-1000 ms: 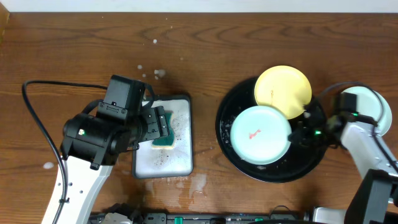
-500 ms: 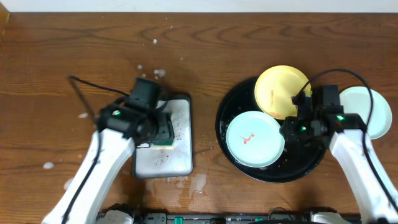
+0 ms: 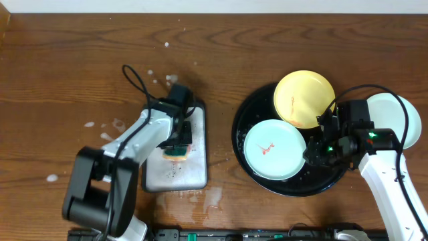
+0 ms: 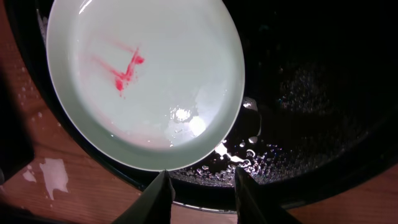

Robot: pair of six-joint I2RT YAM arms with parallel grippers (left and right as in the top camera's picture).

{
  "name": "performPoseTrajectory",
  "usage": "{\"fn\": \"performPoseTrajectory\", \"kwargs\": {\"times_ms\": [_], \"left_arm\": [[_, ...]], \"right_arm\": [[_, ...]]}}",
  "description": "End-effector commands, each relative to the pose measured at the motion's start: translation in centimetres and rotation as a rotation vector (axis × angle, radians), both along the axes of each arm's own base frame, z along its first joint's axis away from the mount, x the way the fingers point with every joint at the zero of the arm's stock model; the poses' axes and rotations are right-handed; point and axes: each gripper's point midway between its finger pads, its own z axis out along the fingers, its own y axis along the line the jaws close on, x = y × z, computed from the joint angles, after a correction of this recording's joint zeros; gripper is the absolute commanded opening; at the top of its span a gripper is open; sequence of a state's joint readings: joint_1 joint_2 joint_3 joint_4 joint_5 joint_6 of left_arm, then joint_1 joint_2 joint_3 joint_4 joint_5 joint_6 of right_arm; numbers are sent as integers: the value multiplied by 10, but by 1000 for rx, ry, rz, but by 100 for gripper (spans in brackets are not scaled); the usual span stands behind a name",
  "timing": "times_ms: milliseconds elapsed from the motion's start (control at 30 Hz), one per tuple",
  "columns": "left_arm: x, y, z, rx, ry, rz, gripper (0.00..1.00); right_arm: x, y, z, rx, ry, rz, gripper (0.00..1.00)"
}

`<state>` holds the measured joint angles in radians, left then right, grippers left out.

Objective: Clean dirty plates on tray and stack at the side
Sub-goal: 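Lift the plate edge with right gripper while left grasps the sponge, then scrub the tilted pale green plate with the sponge in the left gripper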

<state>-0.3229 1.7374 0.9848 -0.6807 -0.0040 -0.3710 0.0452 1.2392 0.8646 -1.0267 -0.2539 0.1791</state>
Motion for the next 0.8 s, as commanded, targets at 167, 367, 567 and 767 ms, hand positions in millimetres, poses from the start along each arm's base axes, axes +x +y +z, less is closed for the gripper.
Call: {"fn": "performPoseTrajectory", "kwargs": {"times_ms": [167,367,567,767], "left_arm": [[-18,8,-19,43,117,30,7],[-8,5,34,15,39,31,21],[-11,6,57,-7,-30,35,56],[-24,11,21,15,25,57,55]], "right_arm": [[-1,-10,-6,-57,19,-68,31],[11,-16,-5,-82,-22,-131,31],[10,-16,-6,-83,-14,-130,33],[4,-17,-20,-89,37,-127,35]]}}
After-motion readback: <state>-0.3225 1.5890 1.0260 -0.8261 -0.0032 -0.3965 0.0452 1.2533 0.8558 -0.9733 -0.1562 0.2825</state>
